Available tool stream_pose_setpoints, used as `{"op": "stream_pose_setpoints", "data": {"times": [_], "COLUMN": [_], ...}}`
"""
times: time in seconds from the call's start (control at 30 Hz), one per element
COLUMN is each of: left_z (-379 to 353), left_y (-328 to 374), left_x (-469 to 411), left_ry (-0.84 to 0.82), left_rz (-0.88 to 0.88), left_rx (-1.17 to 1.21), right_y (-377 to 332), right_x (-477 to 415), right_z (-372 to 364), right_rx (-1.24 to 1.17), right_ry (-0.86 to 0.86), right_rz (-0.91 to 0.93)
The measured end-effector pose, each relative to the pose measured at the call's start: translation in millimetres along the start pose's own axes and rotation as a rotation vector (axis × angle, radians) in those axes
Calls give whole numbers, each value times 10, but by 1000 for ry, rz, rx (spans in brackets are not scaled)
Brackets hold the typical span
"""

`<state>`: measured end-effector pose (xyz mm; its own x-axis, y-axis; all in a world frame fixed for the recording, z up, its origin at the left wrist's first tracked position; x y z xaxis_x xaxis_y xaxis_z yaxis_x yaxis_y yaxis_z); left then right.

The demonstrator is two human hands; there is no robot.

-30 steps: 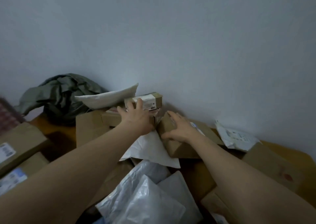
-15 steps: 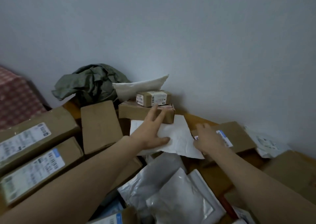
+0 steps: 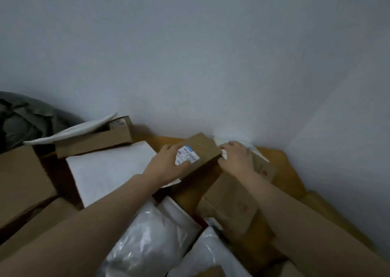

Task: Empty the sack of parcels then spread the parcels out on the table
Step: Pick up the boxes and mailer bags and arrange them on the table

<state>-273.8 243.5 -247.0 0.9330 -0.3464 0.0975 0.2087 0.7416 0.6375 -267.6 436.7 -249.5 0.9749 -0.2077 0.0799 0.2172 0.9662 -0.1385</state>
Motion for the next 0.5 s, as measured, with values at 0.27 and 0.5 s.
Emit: {"op": "stream_pose_setpoints", "data": {"times": [0.27, 0.5], "left_z": [-1352, -1575], "left_y": [790, 933], "left_x": [-38, -54], "left_ry": [-571, -505], "left_rz": [113, 112], "left_rx": [-153, -400], "right_y": [1578, 1696], "right_x": [242, 297], "right_z": [-159, -358], "right_rx": [-562, -997], "right_ry": [-91, -133], "right_rz": [-446, -507]}}
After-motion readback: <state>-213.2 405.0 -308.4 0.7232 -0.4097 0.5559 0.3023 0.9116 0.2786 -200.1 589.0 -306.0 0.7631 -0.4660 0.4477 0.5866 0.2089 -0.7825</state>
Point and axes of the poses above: each hand's wrist, its own x-axis away from the middle knuckle, its own z-axis out of the back of the hand, y = z × x, the point moved 7 cm from there along -x, towards the middle knuckle, and after that the axes turned 3 degrees about x, right-handed, at the moved point
